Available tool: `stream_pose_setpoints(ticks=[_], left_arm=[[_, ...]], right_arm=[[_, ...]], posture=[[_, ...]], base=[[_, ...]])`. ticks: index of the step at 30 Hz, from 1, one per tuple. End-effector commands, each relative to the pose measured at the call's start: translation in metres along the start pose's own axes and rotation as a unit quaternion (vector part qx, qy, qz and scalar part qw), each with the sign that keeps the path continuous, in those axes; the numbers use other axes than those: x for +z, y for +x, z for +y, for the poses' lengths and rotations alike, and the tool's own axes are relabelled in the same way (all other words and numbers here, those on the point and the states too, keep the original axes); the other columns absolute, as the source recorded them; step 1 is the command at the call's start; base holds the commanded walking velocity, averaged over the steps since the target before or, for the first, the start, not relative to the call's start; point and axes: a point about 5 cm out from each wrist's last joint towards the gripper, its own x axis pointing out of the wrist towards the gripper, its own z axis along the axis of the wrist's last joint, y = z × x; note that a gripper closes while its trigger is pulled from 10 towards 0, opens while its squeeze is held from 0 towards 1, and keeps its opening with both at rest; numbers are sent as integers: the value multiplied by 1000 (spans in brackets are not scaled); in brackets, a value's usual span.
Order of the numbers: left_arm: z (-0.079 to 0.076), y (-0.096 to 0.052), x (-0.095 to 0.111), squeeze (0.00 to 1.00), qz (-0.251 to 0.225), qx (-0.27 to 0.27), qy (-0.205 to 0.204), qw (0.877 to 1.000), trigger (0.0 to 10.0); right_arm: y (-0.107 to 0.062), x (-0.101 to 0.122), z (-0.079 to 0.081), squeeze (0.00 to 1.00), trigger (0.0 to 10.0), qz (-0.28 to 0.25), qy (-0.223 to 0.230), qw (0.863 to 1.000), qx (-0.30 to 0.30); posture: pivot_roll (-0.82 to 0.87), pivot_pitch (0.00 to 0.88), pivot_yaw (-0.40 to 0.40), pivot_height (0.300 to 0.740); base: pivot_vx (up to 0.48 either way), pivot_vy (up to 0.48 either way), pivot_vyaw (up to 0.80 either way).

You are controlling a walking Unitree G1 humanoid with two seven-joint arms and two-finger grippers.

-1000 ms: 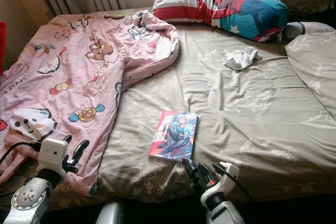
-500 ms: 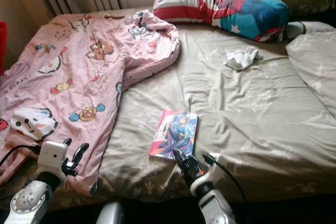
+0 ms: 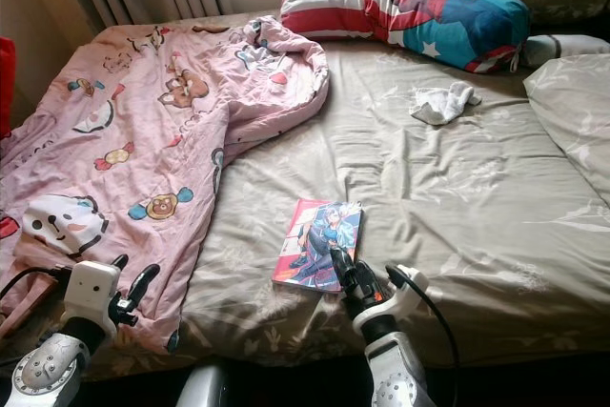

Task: Clean up the room

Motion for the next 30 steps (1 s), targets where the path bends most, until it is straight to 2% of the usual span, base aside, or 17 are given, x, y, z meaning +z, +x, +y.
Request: stream_pose_setpoints(ticks=[1,16,26,30], left_arm=[[2,-4,-1,0,12,-6,12,1000,10000],[4,-14,-1,0,22,-5,15,1000,10000],[5,-17,0,0,26,-7,17,1000,10000],[4,-19,0,0,31,-10,19,999,10000]], right_arm=[[-4,-12,-3,0,10000,7,17,1000,-16],[0,-24,-16,0,10000,32,34,996,-70],[2,-30,-18,0,10000,50,41,995,-79],[3,-39,-15,0,10000,79,55,993,-64]], posture=[[112,190,143,536],[145,231,150,536],[153,243,156,536],[161,247,160,536]], base=[[0,0,0],[0,0,0],[0,0,0],[0,0,0]])
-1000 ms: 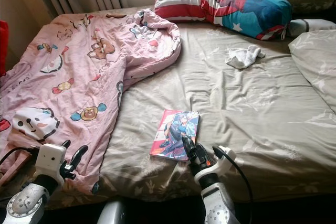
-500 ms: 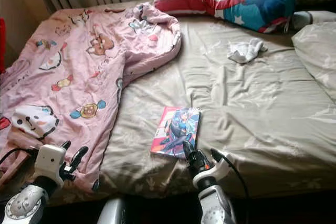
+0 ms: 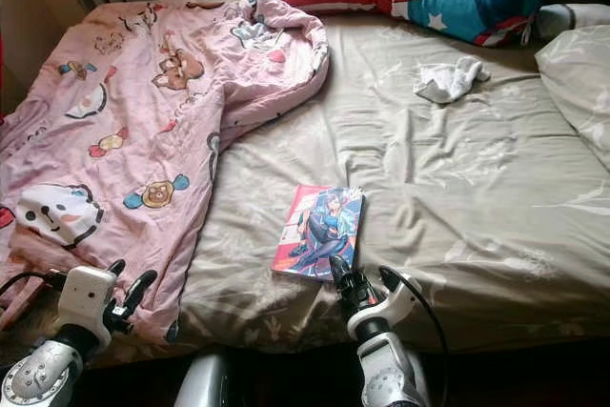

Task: Clean up the room

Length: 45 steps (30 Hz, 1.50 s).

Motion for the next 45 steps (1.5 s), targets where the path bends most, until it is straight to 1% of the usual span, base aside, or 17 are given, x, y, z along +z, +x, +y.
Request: stream_pose_setpoints(ticks=[1,7,13,14,15,16,17,29,38,45], left_arm=[[4,-6,-3,0,15,-3,12,1000,10000],[4,-6,-3,0,16,-4,13,1000,10000],[4,-7,-3,0,18,-4,12,1000,10000],[3,-7,-3,0,17,-7,17,1000,10000],[3,-7,-3,0,17,-7,17,1000,10000],[1,-6,-3,0,16,-12,23,1000,10000],[1,-6,-3,0,16,-12,23,1000,10000],[2,2,-2,0,10,-2,19,1000,10000],[-2,14,-3,0,-1,10,10,1000,10000],[-2,19,-4,0,-6,21,6,1000,10000]], right_arm=[[-5,-23,-2,0,10000,50,22,999,-2],[-1,-33,7,0,10000,97,17,995,34],[2,-30,10,0,10000,99,10,994,42],[3,-28,10,0,4824,92,6,995,39],[3,-28,10,0,4824,92,6,995,39],[3,-27,9,0,1608,88,9,995,35],[3,-26,9,0,0,88,9,995,36],[4,-20,6,0,0,79,-2,996,31],[8,-3,5,0,0,63,-19,997,31],[10,5,5,0,0,57,-38,997,36]], posture=[[161,247,160,536],[165,246,159,536],[164,242,157,536],[163,234,154,536],[163,234,154,536],[162,229,152,536],[162,227,152,536],[157,192,139,536],[134,136,108,536],[122,104,91,536]], base=[[0,0,0],[0,0,0],[0,0,0],[0,0,0],[0,0,0],[0,0,0],[0,0,0],[0,0,0],[0,0,0],[0,0,0]])
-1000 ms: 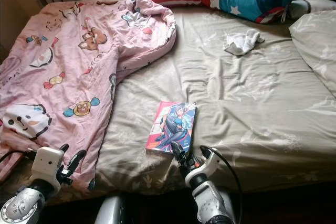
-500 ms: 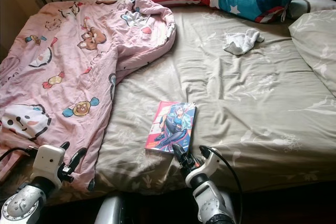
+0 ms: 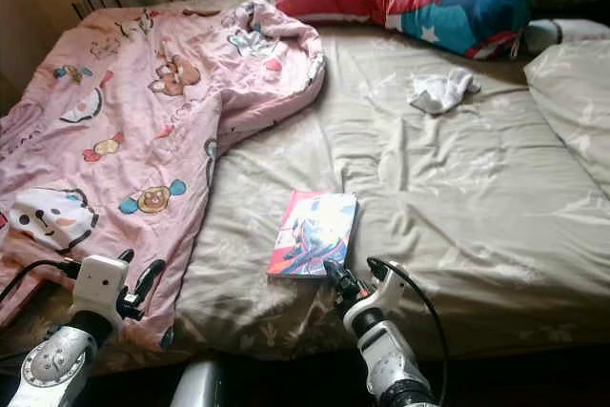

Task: Clean up the room

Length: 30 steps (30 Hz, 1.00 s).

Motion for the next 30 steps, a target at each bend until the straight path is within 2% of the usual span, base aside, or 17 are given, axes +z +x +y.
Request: stream_pose_setpoints(ticks=[1,8,10,11,14,17,19,20,21,22,23,24,25,27,30], left_arm=[[3,-2,-7,0,10,10,3,1000,10000],[0,2,-9,0,7,19,-4,1000,10000],[1,3,-10,0,5,23,-5,1000,10000],[1,3,-10,0,4,25,-4,1000,10000],[2,3,-11,0,4,29,-6,1000,10000],[1,3,-13,0,4,31,-8,999,10000],[-3,3,-14,0,4,32,-13,999,10000],[-5,4,-15,0,4,33,-17,999,10000],[-5,4,-15,0,4,33,-17,999,10000],[-6,4,-16,0,4,33,-18,999,10000],[-7,4,-16,0,5,34,-23,999,10000],[-8,4,-17,0,5,36,-30,999,10000],[-11,4,-18,0,3,44,-46,998,10000],[-13,4,-18,0,2,50,-58,997,10000],[-15,4,-19,0,1,56,-70,996,10000]], right_arm=[[3,1,4,0,0,1,-12,1000,8],[5,16,5,0,0,-24,-48,999,2],[7,19,8,0,0,-28,-74,997,3],[9,20,11,0,0,-28,-106,994,4],[11,22,17,0,0,-38,-144,989,-2],[12,25,20,0,0,-59,-152,986,-12],[9,32,20,0,0,-75,-230,969,-47],[8,36,22,0,0,-82,-296,950,-63],[8,36,22,0,0,-82,-296,950,-63],[7,37,23,0,0,-86,-314,943,-67],[5,39,24,0,7804,-89,-337,934,-76],[4,40,24,0,10000,-91,-364,923,-87],[-1,41,29,0,10000,-102,-408,903,-89],[-7,42,31,0,10000,-115,-420,896,-91],[-12,43,30,0,10000,-126,-421,892,-104]], posture=[[115,96,86,536],[109,68,69,536],[109,64,66,536],[108,62,64,536],[97,53,58,536],[87,50,54,536],[74,48,48,536],[72,47,47,536],[72,47,47,536],[62,47,42,536],[53,47,36,536],[47,47,31,536],[41,48,22,536],[33,49,12,536],[25,46,4,536]], base=[[0,0,0],[0,0,0],[0,0,0],[0,0,0],[0,0,0],[0,0,0],[0,0,0],[0,0,0],[0,0,0],[0,0,0],[0,0,0],[0,0,0],[0,0,0],[0,0,0],[0,0,0]])
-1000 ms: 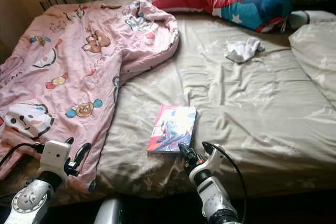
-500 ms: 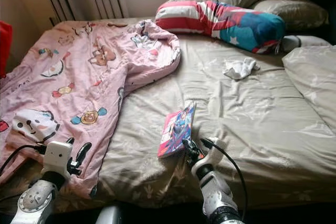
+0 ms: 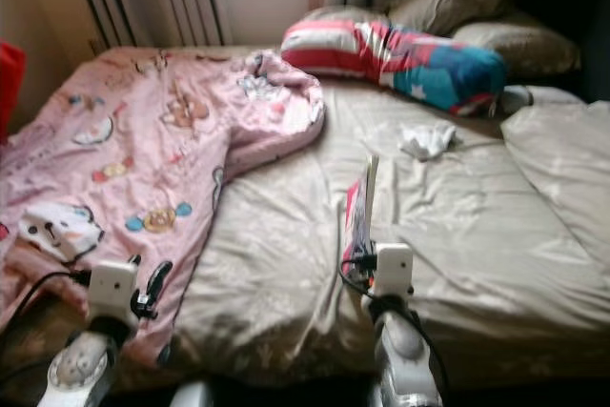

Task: Clean up the room

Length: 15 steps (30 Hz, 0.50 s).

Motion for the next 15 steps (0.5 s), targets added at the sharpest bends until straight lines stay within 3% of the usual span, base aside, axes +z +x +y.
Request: stream_pose_setpoints(ticks=[1,11,15], left_arm=[[1,-3,-5,0,5,17,-21,1000,10000],[-13,-2,-3,0,-2,10,-43,999,10000],[-15,-5,-2,0,-7,15,-52,998,10000]], right_arm=[[1,16,1,0,10000,-39,-15,999,-6],[-6,14,15,0,10000,-31,-32,999,7],[-8,19,4,0,10000,-36,-26,997,-64]], posture=[[17,46,0,536],[-5,38,-2,536],[-2,36,2,549]], base=[[0,0,0],[0,0,0],[0,0,0]])
